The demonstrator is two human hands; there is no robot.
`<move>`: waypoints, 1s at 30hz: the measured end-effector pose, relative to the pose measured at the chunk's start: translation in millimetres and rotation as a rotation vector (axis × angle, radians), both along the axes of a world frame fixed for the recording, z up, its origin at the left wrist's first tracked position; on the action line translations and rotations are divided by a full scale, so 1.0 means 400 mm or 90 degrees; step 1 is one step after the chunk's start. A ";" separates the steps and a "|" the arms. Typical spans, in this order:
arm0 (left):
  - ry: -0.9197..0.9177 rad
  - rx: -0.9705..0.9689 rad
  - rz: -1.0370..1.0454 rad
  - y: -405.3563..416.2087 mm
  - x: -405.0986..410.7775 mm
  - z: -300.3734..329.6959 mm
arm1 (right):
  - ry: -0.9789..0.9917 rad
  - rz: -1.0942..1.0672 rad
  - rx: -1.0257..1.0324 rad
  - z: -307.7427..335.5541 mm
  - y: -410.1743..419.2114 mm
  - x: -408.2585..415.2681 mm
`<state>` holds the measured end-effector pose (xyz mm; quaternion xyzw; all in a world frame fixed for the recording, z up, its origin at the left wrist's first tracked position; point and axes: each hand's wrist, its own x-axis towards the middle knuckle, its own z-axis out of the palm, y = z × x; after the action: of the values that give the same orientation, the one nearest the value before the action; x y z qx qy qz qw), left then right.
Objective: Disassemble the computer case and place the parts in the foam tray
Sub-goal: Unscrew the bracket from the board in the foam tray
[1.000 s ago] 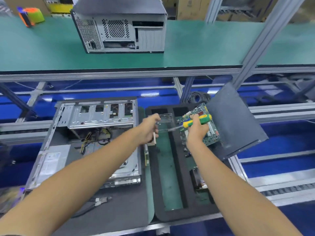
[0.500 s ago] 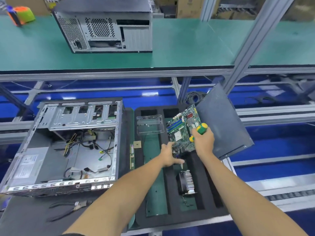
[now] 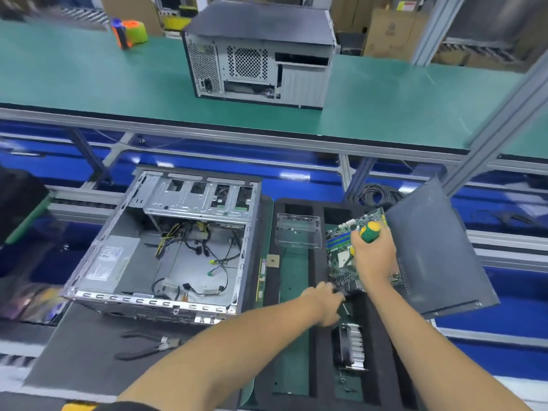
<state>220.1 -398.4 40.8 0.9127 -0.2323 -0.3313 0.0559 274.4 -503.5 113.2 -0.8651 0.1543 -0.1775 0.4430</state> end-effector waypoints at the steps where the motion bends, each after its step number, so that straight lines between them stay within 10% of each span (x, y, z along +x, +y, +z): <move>1: -0.014 -0.032 0.028 0.008 0.005 0.036 | -0.015 0.012 0.013 0.012 0.015 0.004; 12: -0.290 -0.461 0.389 0.568 0.102 0.263 | -0.131 0.214 0.147 0.185 0.400 0.095; 30: -0.219 -0.509 0.366 0.963 0.344 0.136 | -0.096 0.245 0.113 0.124 0.780 0.232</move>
<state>357.8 -13.3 95.0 0.8883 -0.0865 -0.0330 0.4499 367.4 -191.4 162.8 -0.8206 -0.0319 -0.1395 0.5533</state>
